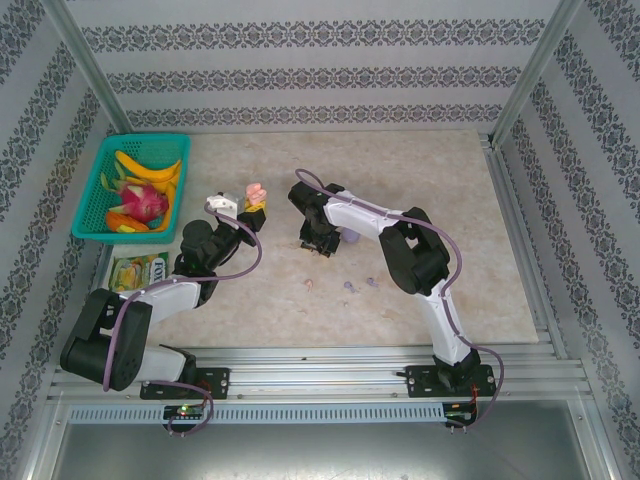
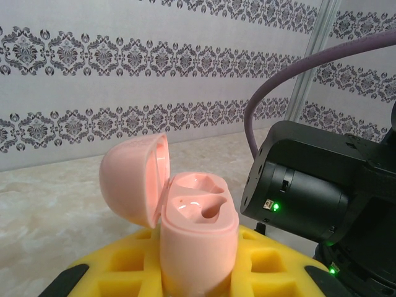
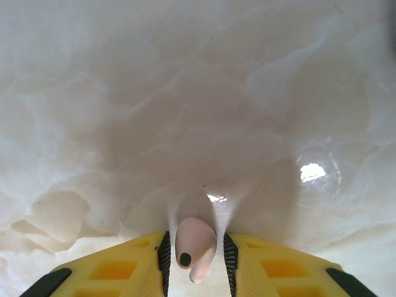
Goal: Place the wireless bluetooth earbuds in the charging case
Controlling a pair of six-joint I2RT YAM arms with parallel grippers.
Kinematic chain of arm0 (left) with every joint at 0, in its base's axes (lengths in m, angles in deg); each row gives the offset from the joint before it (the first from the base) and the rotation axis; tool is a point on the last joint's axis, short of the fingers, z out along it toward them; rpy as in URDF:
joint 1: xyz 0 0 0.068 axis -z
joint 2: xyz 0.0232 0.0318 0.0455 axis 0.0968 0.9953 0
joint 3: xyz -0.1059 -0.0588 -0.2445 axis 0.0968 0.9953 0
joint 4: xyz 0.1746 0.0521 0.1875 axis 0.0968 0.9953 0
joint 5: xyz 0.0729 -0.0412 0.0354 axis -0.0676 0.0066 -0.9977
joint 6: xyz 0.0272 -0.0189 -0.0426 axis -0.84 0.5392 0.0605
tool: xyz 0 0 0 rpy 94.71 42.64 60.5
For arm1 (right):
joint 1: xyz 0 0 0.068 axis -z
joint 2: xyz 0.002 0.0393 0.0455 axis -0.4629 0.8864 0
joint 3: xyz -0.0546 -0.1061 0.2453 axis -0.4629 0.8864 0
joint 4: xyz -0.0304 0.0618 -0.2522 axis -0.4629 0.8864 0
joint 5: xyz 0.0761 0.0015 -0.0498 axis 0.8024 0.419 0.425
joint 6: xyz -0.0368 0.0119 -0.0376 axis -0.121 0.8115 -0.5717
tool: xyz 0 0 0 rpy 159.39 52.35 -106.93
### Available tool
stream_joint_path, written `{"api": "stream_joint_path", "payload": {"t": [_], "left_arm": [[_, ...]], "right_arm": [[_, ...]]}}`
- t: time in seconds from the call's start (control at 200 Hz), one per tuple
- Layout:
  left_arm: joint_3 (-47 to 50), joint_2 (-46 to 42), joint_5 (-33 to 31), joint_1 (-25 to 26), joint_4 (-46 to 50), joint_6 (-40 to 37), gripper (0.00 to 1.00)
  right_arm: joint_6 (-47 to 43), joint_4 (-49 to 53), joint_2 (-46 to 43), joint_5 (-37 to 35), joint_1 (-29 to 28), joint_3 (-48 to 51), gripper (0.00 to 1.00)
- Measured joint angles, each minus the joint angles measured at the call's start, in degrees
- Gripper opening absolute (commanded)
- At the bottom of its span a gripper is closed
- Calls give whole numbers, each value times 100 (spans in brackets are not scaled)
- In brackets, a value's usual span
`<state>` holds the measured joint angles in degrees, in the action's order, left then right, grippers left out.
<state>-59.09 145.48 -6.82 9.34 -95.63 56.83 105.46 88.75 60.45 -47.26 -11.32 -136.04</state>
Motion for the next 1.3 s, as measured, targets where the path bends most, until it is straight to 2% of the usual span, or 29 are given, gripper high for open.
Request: {"api": "stream_joint_path", "payload": {"t": [0.46,0.959,1.129,1.299], "left_arm": [[0,125,0,0,-50,2,0],[-50,192,2,0,-83,22,0],[-68,199,9,0,-83,22,0],[-68,199,22,0,-81,22,0]], "right_arm": [[44,2,-7,24,17,20,31],[15,31,-24,35,55,26,22],[-332,35,-26,39,55,22,20],[-1207,59,-26,61,55,17,20]]}}
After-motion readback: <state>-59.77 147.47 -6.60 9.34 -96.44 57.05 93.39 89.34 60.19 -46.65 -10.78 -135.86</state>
